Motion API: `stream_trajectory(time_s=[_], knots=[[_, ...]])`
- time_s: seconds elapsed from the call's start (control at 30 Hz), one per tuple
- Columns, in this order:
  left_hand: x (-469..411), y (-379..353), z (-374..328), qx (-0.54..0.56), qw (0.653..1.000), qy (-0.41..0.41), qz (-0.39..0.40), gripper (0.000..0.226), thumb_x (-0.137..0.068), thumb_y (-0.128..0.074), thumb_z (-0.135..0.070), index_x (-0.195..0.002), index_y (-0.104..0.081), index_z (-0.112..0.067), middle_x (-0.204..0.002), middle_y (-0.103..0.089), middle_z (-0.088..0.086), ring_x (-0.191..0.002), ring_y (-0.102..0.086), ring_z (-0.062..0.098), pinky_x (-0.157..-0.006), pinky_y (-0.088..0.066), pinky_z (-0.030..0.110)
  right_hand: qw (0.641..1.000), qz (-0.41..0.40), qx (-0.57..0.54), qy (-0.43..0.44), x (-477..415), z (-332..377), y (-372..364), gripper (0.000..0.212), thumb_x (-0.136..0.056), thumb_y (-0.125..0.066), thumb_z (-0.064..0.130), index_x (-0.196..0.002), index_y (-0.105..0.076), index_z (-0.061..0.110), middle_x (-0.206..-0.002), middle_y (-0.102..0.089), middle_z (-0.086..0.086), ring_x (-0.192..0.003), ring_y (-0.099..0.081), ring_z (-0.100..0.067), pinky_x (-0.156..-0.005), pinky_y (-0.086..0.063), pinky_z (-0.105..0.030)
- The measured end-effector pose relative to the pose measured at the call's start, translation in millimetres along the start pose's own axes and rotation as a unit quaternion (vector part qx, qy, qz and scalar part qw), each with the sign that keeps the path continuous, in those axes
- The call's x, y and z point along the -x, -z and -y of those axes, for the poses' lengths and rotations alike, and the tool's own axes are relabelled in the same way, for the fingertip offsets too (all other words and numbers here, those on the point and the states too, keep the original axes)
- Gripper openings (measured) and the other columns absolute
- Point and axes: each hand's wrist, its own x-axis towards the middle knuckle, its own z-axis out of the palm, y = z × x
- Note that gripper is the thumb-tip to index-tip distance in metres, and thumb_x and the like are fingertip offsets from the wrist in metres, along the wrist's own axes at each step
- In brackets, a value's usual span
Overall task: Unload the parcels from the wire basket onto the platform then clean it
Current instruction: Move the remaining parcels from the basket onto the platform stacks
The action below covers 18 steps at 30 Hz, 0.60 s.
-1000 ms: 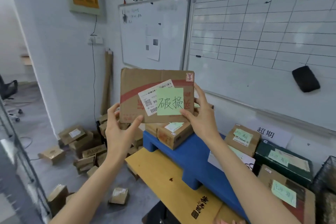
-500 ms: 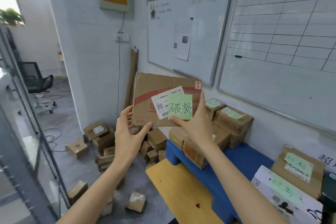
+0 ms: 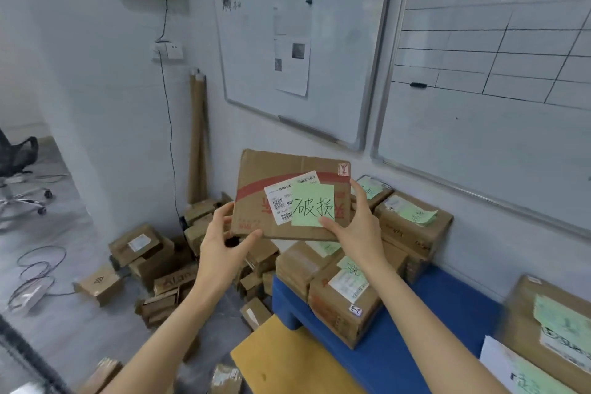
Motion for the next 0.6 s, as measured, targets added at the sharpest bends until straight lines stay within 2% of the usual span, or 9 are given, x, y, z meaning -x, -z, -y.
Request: stream_trajectory(time_s=[0.1,0.17,0.27,0.37,0.47,0.53,0.6], knots=[[-21.9,-24.0,12.2,0.006,0.999,0.013,0.039,0.061,-0.083,-0.076,-0.037,-0.131,-0.039,-0.045,-0.121,-0.058,-0.012,-0.107,-0.059,0.005,-0.078,-0.046,0.019,0.999,-0.005,0.016,-0.027,-12.7,-25.3,10.2,0.088,-0.085,-0.077,0.022,-0.154,-0.024,0.033,-0.138,-0.057,0.005,-0.133,-0.048,-0.016,-0.109,-0.039,-0.039],[-35.5,-41.3,18.4,0.014,0.997,0.018,0.070,0.062,-0.083,-0.075,-0.035,-0.134,-0.040,-0.040,-0.119,-0.059,-0.012,-0.101,-0.060,-0.001,-0.075,-0.047,0.015,0.999,-0.016,0.028,-0.044,-18.2,-39.7,17.6,0.084,-0.089,-0.073,0.020,-0.154,-0.023,0.034,-0.139,-0.057,0.006,-0.133,-0.047,-0.014,-0.110,-0.037,-0.038],[-54.4,-67.2,26.3,0.019,0.992,0.017,0.121,0.063,-0.084,-0.075,-0.034,-0.137,-0.041,-0.036,-0.115,-0.060,-0.017,-0.096,-0.062,-0.003,-0.075,-0.051,0.019,0.995,-0.046,0.039,-0.073,-21.9,-61.8,23.5,0.081,-0.092,-0.069,0.020,-0.154,-0.021,0.037,-0.139,-0.056,0.008,-0.128,-0.046,-0.004,-0.113,-0.036,-0.037],[-73.9,-89.7,36.0,0.033,0.985,0.019,0.167,0.060,-0.084,-0.075,-0.031,-0.134,-0.042,-0.037,-0.112,-0.062,-0.018,-0.096,-0.065,0.003,-0.077,-0.053,0.024,0.988,-0.085,0.051,-0.116,-22.2,-76.2,23.9,0.083,-0.090,-0.071,0.029,-0.151,-0.018,0.047,-0.140,-0.055,0.014,-0.134,-0.046,-0.012,-0.112,-0.040,-0.049],[-93.8,-105.1,47.0,0.044,0.975,0.017,0.219,0.060,-0.083,-0.077,-0.037,-0.130,-0.040,-0.042,-0.113,-0.060,-0.020,-0.101,-0.065,0.007,-0.080,-0.052,0.028,0.979,-0.121,0.066,-0.152,-24.1,-80.6,20.7,0.093,-0.084,-0.076,0.040,-0.154,-0.015,0.039,-0.143,-0.052,0.010,-0.136,-0.043,-0.016,-0.110,-0.041,-0.048],[-105.4,-111.3,56.0,0.055,0.967,0.021,0.247,0.064,-0.077,-0.077,-0.049,-0.129,-0.041,-0.045,-0.115,-0.061,-0.020,-0.101,-0.066,0.008,-0.081,-0.054,0.031,0.973,-0.147,0.072,-0.162,-24.4,-83.5,15.1,0.090,-0.080,-0.077,0.048,-0.152,-0.023,0.036,-0.142,-0.052,0.012,-0.131,-0.047,-0.013,-0.106,-0.044,-0.048],[-114.7,-113.3,64.9,0.064,0.962,0.026,0.265,0.065,-0.076,-0.075,-0.053,-0.129,-0.040,-0.045,-0.115,-0.060,-0.020,-0.102,-0.065,0.008,-0.080,-0.053,0.030,0.971,-0.167,0.045,-0.162,-22.9,-86.7,7.7,0.080,-0.079,-0.076,0.052,-0.145,-0.032,0.039,-0.137,-0.052,0.015,-0.125,-0.049,-0.006,-0.104,-0.047,-0.045]])
